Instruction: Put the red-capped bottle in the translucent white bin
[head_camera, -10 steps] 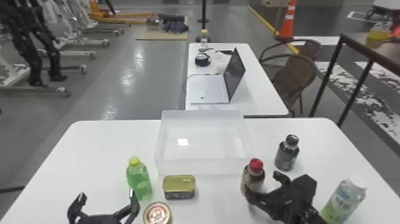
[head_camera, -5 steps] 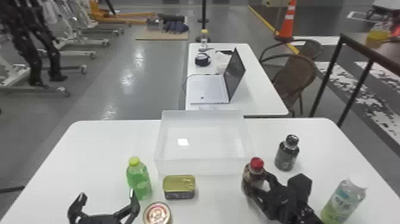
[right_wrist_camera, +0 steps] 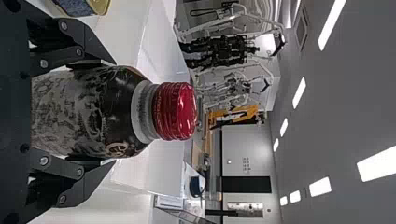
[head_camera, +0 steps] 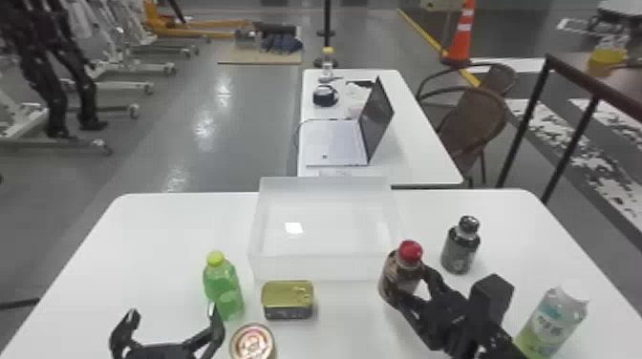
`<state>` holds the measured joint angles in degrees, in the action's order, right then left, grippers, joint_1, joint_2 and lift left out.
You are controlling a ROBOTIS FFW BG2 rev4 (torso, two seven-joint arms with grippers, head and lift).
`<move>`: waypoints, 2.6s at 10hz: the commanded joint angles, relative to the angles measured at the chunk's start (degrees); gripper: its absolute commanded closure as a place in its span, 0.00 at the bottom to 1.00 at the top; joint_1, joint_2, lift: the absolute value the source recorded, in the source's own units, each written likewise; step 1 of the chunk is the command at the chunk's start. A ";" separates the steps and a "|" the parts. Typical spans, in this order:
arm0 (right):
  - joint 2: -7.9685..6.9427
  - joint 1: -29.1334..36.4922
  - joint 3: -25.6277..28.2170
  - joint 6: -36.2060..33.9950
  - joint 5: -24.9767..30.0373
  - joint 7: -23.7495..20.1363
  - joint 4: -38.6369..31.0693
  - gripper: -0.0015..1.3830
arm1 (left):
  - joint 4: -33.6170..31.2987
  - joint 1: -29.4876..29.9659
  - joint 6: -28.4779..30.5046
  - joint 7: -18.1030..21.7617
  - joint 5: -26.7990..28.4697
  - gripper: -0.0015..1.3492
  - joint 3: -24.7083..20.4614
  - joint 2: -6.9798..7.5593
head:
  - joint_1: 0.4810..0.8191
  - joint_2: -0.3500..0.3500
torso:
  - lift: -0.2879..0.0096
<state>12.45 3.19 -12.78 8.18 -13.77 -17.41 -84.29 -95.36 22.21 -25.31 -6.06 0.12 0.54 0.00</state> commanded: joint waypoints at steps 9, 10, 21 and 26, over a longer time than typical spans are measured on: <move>1.70 -11.19 0.65 -5.19 -3.54 2.65 0.79 0.80 | 0.44 -0.76 0.09 0.00 -0.56 0.01 0.87 -0.15 | 0.20 0.50 | 0.63; 1.70 -12.77 -0.32 -4.40 -4.51 2.56 3.25 0.80 | 0.53 -0.85 0.09 0.00 -0.74 0.01 0.96 -0.15 | 0.20 0.50 | 0.63; -1.29 -26.92 -9.02 2.19 -12.33 -1.48 26.81 0.80 | 1.32 -1.90 -0.18 0.00 -1.53 0.01 1.66 0.18 | 0.20 0.50 | 0.63; -1.46 -27.45 -9.02 1.66 -12.60 -2.45 29.44 0.69 | 1.32 -1.82 -0.26 0.00 -1.53 0.01 1.75 0.18 | 0.20 0.50 | 0.63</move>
<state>10.98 -24.25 -21.80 9.85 -26.36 -19.88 -55.06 -94.04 20.39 -25.55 -6.06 -1.39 2.24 0.16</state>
